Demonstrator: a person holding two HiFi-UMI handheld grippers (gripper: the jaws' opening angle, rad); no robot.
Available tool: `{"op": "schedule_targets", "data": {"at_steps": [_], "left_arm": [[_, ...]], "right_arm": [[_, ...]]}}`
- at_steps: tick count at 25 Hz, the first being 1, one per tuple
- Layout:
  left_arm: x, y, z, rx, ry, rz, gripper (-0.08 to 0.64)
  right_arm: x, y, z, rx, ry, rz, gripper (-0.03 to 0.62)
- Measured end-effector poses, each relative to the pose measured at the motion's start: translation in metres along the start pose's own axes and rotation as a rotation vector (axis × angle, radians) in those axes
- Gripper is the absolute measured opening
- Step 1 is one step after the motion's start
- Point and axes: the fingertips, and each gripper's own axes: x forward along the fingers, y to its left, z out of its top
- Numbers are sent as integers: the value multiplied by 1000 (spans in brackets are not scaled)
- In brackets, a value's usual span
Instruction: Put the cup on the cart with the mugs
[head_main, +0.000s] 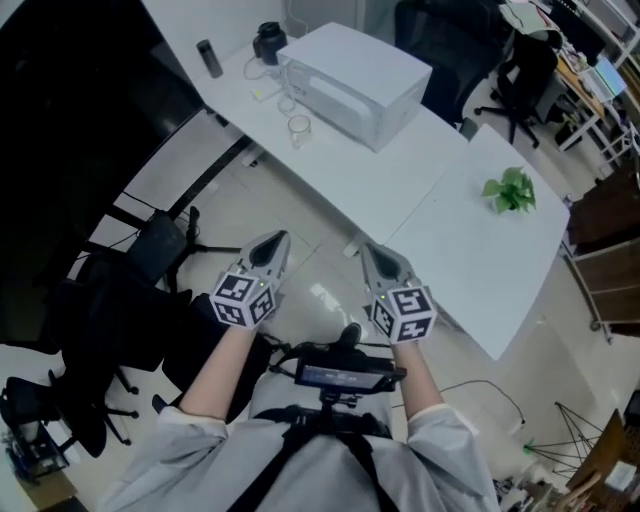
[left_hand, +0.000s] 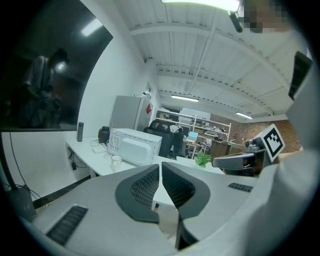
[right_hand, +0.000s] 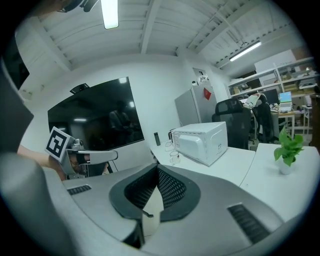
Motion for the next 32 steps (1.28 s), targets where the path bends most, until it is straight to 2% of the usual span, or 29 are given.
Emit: {"op": "schedule_targets", "data": {"at_steps": [5, 8, 9, 11, 17, 20, 26, 32], "left_arm": [[38, 10, 22, 19, -37, 38, 5], [58, 20, 23, 39, -21, 50, 14], [65, 25, 24, 46, -13, 52, 58], [81, 40, 25, 57, -3, 54, 91], [135, 111, 20, 43, 23, 63, 197], [162, 151, 13, 34, 46, 71, 202], [222, 209, 0, 50, 74, 49, 313], [281, 266, -18, 56, 126, 89, 386]], "right_arm": [[36, -34, 10, -44, 21, 22, 8], [58, -41, 10, -53, 41, 42, 8], [66, -43, 11, -55, 46, 44, 8], [86, -45, 16, -65, 46, 41, 8], [161, -52, 27, -69, 60, 11, 8], [194, -58, 30, -60, 77, -3, 8], [260, -84, 25, -64, 123, -45, 8], [324, -103, 11, -36, 165, -62, 8]]}}
